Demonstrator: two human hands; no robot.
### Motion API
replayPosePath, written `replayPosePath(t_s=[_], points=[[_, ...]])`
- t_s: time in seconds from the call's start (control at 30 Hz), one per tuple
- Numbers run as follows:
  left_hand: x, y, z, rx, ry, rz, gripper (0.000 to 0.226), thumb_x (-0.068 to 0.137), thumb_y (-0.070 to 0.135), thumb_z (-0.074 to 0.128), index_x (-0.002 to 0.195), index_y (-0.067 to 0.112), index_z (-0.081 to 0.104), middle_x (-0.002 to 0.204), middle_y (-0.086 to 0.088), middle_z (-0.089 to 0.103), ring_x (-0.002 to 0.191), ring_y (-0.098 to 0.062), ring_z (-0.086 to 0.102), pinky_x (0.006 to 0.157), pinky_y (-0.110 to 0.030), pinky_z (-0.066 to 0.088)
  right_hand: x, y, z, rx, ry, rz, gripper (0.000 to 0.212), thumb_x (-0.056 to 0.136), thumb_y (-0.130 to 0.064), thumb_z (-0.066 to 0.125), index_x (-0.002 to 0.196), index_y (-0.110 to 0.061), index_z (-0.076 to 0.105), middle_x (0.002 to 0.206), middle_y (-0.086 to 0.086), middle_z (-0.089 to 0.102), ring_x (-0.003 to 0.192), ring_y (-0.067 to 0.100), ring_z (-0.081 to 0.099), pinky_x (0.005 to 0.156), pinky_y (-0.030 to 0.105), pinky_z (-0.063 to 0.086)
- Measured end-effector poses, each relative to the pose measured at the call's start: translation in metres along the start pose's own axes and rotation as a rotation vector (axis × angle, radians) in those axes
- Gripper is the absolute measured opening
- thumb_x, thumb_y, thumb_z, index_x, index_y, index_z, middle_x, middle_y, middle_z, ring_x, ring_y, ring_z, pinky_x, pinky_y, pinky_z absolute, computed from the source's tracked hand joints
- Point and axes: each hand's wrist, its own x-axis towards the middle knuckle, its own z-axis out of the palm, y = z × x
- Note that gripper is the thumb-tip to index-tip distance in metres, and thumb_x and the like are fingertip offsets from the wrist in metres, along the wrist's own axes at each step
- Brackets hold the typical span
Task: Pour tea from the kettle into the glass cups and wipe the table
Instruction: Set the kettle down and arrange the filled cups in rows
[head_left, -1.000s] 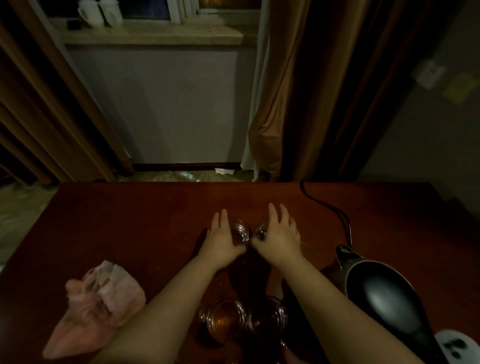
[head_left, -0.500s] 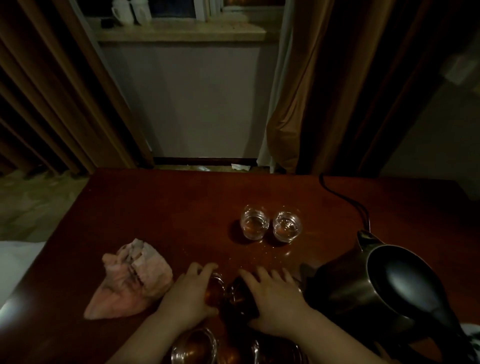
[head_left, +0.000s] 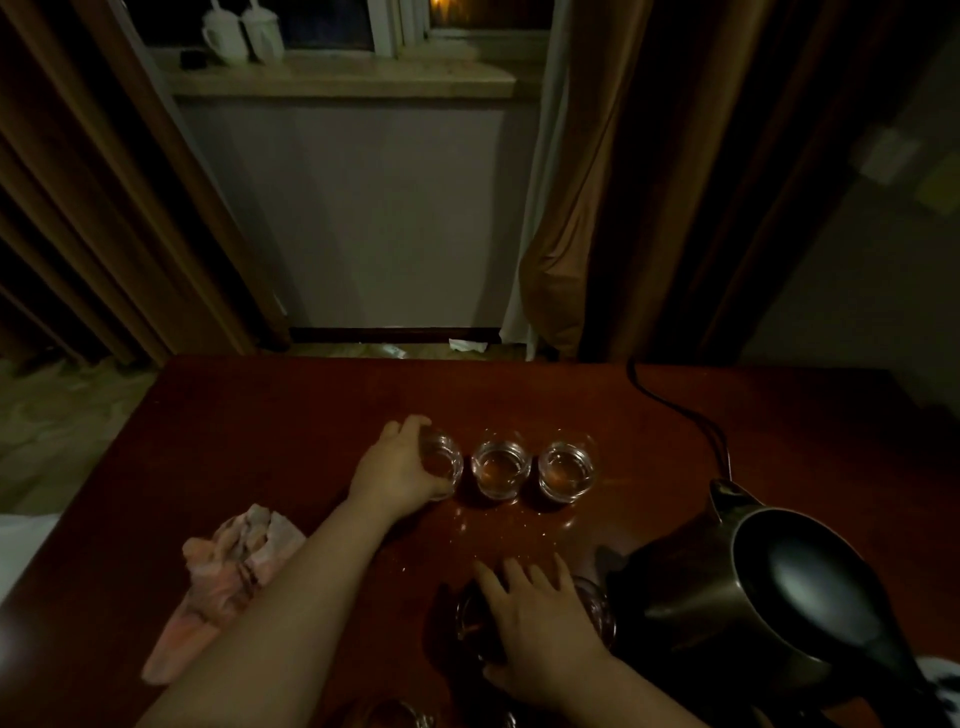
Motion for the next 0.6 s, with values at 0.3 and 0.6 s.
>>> replayPosePath(t_s=[0.3, 0.6], points=[[0.026, -0.002, 0.027, 0.039, 0.001, -0.11, 0.089, 0.063, 0.026, 0.081, 0.137, 0.026, 0.032, 0.134, -0.01, 0.041, 0.12, -0.034, 0.047, 0.097, -0.045, 0.045, 0.001, 0.003, 0.002, 0.016, 0.006, -0.029, 0.092, 0.08, -0.039, 0.062, 0.147, -0.026, 0.001, 0.152, 0.013, 0.022, 0.139, 0.031, 0.024, 0.113, 0.056, -0.007], [0.027, -0.005, 0.028, -0.012, -0.06, -0.154, 0.099, 0.066, 0.022, 0.08, 0.145, 0.023, 0.02, 0.143, -0.012, 0.033, 0.129, -0.035, 0.039, 0.103, -0.046, 0.04, 0.0, 0.004, 0.004, 0.063, 0.065, -0.018, 0.092, 0.078, -0.041, 0.063, 0.148, -0.02, 0.006, 0.147, 0.008, 0.031, 0.137, 0.027, 0.026, 0.114, 0.051, -0.005]])
